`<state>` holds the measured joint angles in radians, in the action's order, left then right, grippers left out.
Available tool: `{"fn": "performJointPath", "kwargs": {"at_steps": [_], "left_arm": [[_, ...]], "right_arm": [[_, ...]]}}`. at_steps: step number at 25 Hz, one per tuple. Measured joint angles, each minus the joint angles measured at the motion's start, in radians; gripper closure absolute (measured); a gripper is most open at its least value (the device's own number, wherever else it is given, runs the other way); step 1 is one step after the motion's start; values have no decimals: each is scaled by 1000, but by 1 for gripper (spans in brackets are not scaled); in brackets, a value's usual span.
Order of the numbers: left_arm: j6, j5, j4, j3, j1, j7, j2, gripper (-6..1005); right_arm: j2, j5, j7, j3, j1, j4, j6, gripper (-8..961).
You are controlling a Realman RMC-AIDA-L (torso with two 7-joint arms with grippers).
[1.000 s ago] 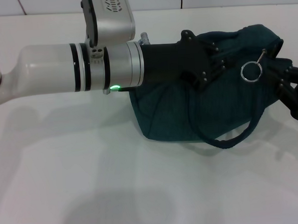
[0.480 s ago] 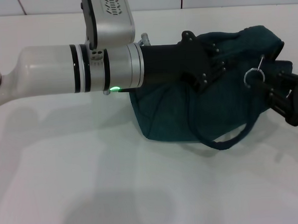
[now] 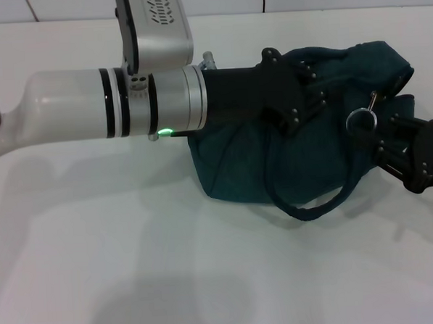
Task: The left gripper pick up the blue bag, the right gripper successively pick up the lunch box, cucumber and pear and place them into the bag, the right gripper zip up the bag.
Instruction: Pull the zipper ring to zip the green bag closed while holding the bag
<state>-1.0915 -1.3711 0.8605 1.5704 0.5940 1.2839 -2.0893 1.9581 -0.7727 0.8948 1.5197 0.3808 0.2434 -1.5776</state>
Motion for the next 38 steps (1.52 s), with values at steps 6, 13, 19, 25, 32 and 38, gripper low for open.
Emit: {"fn": "performJointPath", "kwargs": {"at_steps": [6,13,19,25,32,38], "left_arm": [[-1,1,0,2,-2,0,0,918],[-1,2,0,3,-3,0,0,918],[-1,2,0,3,-3,0,0,918],[-1,2,0,2,-3,0,1,918],[-2,2,0,3,-3,0,2,918],[-2,1,0,2,-3,0,2,918]], "right_arm": [[1,-2,1,-1,-5,2,-10,638],[1,-2,3,-6,-5,2,-14,744],[3,-2,3,-7,3,2,-14,741],[4,3,16,-8,10,4,-9,775],[4,6,6,-9,9,4,-4,814],[4,8,-21,-25,0,4,-3,911]]}}
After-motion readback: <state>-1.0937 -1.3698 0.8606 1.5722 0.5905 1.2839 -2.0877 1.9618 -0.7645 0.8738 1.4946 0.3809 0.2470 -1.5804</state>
